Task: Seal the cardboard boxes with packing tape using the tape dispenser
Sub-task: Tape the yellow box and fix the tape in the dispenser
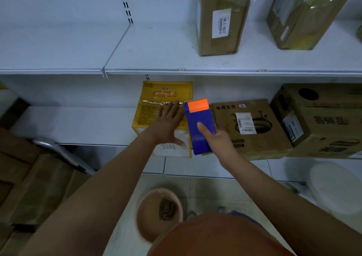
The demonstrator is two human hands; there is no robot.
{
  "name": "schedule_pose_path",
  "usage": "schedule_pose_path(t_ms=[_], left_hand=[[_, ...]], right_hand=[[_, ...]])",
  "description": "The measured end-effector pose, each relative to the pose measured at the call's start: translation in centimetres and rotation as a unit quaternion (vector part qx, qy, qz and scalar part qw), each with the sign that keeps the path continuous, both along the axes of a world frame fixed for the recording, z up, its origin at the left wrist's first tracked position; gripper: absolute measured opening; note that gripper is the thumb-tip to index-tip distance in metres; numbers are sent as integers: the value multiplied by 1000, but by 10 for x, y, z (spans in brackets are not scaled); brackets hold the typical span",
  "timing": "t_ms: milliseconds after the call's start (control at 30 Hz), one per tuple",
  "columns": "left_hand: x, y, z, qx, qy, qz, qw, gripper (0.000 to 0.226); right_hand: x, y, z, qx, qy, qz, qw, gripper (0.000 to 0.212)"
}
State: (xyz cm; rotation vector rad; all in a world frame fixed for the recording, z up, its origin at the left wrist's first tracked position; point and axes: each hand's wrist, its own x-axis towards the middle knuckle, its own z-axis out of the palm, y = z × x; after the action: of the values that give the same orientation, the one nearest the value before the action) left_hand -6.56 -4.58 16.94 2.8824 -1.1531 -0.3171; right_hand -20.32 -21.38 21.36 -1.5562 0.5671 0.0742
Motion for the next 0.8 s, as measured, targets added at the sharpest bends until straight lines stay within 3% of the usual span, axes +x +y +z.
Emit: schedule_pose_path(t_ms=[67, 167, 267, 367, 567, 667, 800], left_hand=[[2, 20, 8, -59, 7, 36, 998, 119], [4, 61, 3, -123, -63, 228, 964, 90], [-5, 89, -7, -251, 94, 390, 881, 77], [-16, 87, 0, -320, 212, 429, 818, 48], [-18, 58, 23, -217, 276, 438, 827, 58], [-36, 36, 21, -254, 412, 451, 750, 58], [-38, 6, 21, -358, 427, 478, 679, 56]], right_hand=[[10, 6, -5, -8, 14, 13, 1000, 31], [15, 10, -16, 6, 38, 17, 999, 32], [11, 10, -17, 36, 39, 14, 998, 30], [5, 3, -18, 7, 27, 9, 1000, 34], [-13, -28, -9, 5, -27, -90, 996, 23], [-18, -45, -1, 0, -32, -103, 994, 24], [-28, -58, 0, 26, -24, -107, 994, 33]])
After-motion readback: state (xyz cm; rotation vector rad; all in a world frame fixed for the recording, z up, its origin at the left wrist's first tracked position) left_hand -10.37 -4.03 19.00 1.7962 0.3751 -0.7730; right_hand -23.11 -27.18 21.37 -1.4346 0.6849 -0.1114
